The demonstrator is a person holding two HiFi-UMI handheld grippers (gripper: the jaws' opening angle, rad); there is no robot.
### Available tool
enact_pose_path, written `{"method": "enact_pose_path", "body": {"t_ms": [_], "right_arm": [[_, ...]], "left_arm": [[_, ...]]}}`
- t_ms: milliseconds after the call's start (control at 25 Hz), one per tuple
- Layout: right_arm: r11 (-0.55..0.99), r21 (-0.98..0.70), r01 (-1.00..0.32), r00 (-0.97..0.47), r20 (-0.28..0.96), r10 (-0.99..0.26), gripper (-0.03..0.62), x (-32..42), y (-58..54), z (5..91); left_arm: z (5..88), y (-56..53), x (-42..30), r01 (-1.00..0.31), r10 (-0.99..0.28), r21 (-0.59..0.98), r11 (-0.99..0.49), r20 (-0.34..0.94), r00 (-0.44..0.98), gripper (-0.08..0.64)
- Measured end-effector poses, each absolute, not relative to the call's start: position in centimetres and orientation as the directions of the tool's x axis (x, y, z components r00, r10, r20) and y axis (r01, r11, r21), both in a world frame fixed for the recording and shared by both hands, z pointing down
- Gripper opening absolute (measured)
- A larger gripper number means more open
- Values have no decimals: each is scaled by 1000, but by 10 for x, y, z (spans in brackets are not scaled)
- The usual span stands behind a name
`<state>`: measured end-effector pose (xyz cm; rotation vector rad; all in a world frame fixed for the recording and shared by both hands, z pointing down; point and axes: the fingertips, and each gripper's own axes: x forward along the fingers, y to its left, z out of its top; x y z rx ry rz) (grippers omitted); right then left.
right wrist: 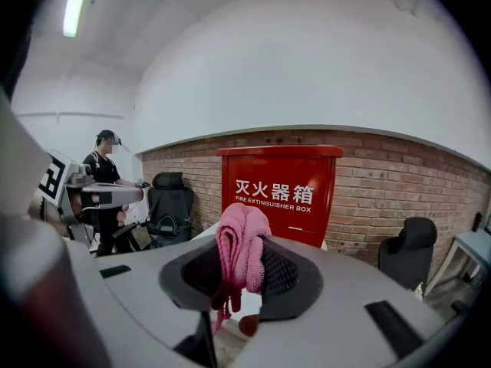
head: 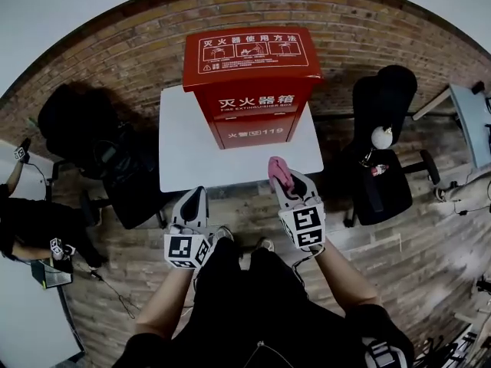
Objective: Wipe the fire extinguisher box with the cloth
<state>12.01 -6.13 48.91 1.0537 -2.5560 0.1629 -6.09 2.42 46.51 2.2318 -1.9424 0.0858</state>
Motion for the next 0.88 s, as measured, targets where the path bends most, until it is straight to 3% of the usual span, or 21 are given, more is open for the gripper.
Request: {"method": "enact_pose_path", "body": {"t_ms": [280, 600, 880], "right_arm": [[696, -79, -714, -671, 361, -647, 115, 125, -47, 448], [655, -76, -752, -651, 248, -718, 114, 114, -36, 391], [656, -56, -752, -645, 267, -716, 114, 101, -12, 397]], "left_arm": [[421, 43, -62, -983, -978, 76, -167, 112, 175, 20], [370, 58, -81, -968, -968, 0, -252, 20, 252, 20], [363, 69, -99, -964, -964, 17, -267, 6, 267, 20]]}}
